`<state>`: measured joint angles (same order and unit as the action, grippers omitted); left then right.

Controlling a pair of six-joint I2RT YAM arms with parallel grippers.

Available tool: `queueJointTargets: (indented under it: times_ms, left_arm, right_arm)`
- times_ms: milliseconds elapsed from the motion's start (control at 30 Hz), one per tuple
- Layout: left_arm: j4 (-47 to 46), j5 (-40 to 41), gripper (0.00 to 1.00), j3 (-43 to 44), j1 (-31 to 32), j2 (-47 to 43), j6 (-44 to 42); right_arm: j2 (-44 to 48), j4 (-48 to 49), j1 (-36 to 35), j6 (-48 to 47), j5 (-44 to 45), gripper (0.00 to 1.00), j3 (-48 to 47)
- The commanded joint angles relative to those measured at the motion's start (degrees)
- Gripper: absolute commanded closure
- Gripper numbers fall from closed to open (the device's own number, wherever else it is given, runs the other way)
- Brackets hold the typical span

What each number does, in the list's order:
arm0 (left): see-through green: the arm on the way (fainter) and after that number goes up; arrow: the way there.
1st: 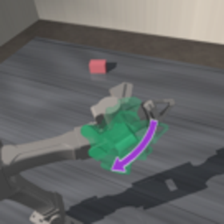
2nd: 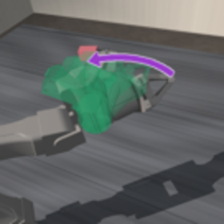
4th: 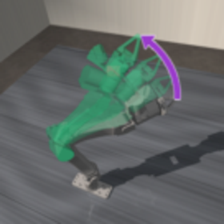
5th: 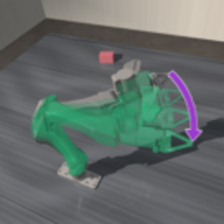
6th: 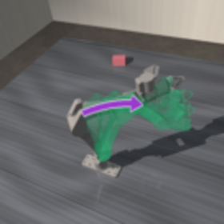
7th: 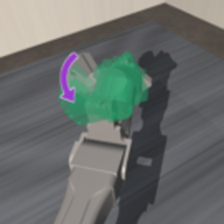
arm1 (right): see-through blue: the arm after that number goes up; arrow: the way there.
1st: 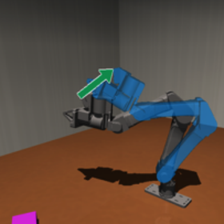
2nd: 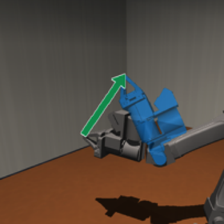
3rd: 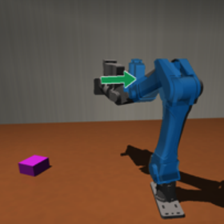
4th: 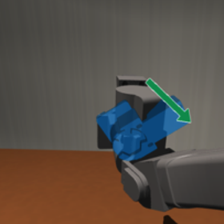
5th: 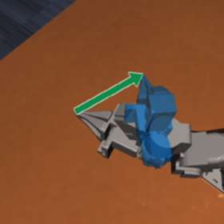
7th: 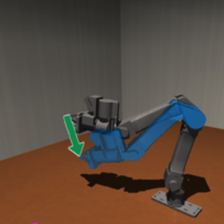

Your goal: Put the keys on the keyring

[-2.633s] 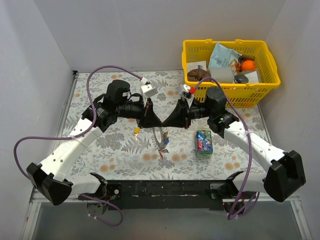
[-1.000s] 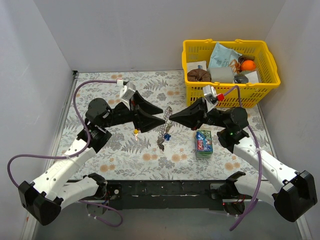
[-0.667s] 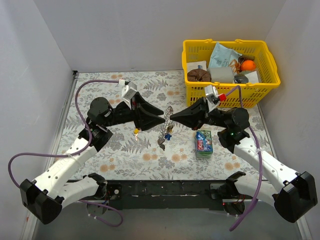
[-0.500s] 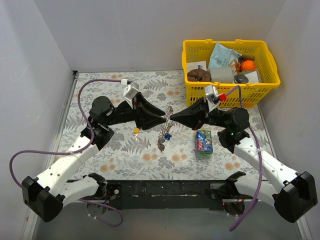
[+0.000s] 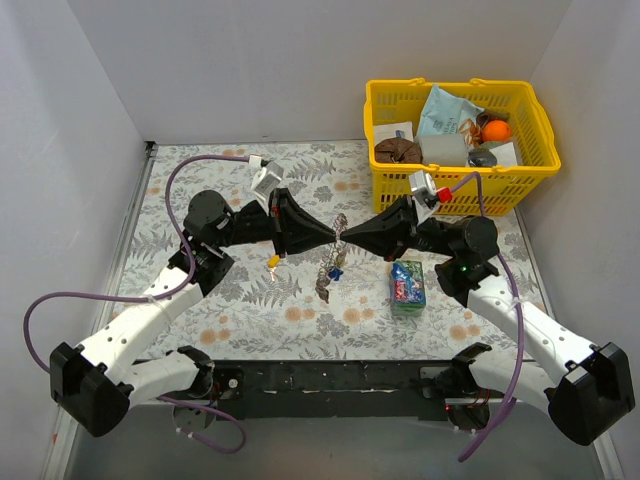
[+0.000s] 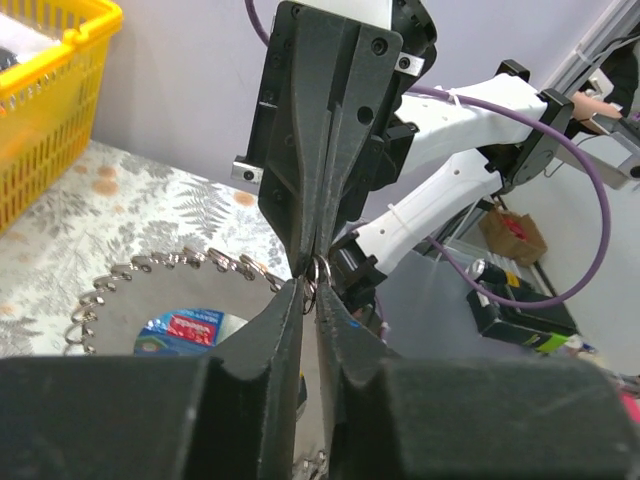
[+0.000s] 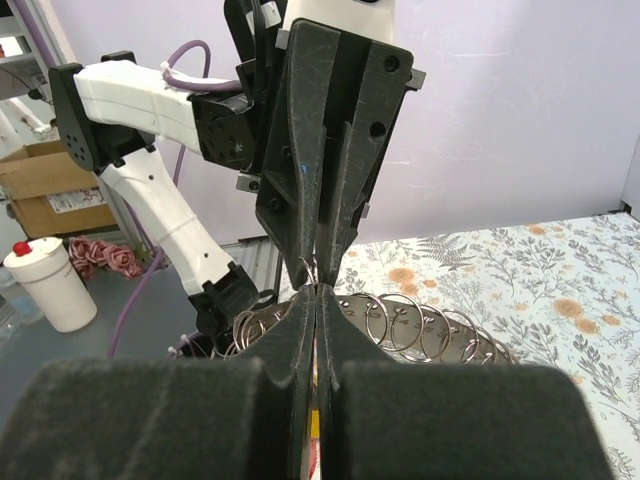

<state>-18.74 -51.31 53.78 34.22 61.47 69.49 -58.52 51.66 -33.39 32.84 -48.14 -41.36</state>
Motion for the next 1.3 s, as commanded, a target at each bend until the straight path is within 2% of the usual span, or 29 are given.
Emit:
queueJointTargets:
  times_ms: [0, 33, 200, 300, 333, 367, 433, 467, 567, 733, 767, 800, 833, 1033, 1267]
  left_arm:
    - [-2.88, -0.37, 0.97, -0.25, -0.29, -0.91, 1.17]
    - [-3.05, -0.28, 1.00, -0.25, -0.38, -1.00, 1.17]
    - [-1.65, 0.86, 1.00, -0.43, -0.29, -1.97, 0.21]
    - [2.99, 1.82, 1.00, 1.06, -0.38, -2.41, -2.78]
    - [6.75, 1.83, 1.00, 2.63, -0.38, -2.32, -3.92]
    - [8.62, 2.00, 1.00, 3.34, -0.38, -1.97, -6.10]
    - [12.83, 2.09, 1.00, 4.31, -0.29, -1.62, -7.44]
    - [14.25, 1.92, 1.00, 5.19, -0.38, -1.45, -9.18]
    - [21.18, 1.65, 1.00, 7.73, -0.38, -1.01, -12.27]
    - [32.69, 1.12, 1.00, 12.22, -0.29, 0.14, -20.44]
    - [33.93, 1.12, 1.00, 12.84, -0.29, 0.23, -21.32]
    - [35.08, 1.04, 1.00, 13.97, -0.38, 0.40, -22.29]
    - [37.09, 0.95, 1.00, 14.51, -0.29, 0.84, -23.86]
    - [41.94, -0.19, 1.00, 17.67, -0.29, 2.42, -27.47]
    - [44.14, -0.72, 1.00, 19.34, -0.29, 4.44, -29.15]
  right_arm:
    - [0.78, 5.03, 0.25, 0.65, 0.15, 0.99, -0.39]
    - [0.78, 5.03, 0.25, 0.73, 0.15, 0.99, -0.38]
    - [0.34, 4.33, 0.25, 0.82, -0.20, 0.99, -0.65]
    - [-0.80, 0.65, 0.25, -0.58, -2.21, 0.99, -2.31]
    - [-1.24, -0.84, 0.25, -2.76, -4.05, 0.95, -3.88]
    - [-1.85, -5.21, 0.25, -4.17, -4.68, 0.86, -4.68]
    - [-2.65, -11.63, 0.51, -11.00, -7.56, 0.78, -7.49]
    - [-3.26, -19.59, 0.60, -13.91, -8.19, 0.73, -10.46]
    - [-3.53, -30.17, 1.22, -21.82, -8.81, 0.64, -14.43]
    - [-4.23, -33.82, 2.36, -24.31, -12.22, 0.47, -16.64]
    - [-5.02, -34.43, 2.45, -24.31, -13.28, 0.30, -16.90]
    - [-5.54, -35.04, 2.45, -24.75, -14.43, 0.22, -17.78]
    - [-5.99, -36.00, 2.45, -25.45, -16.09, 0.19, -18.40]
    - [-7.13, -35.84, 2.45, -23.45, -19.01, 0.25, -18.93]
    - [-8.80, -28.81, 2.45, -16.67, -20.24, 0.51, -17.88]
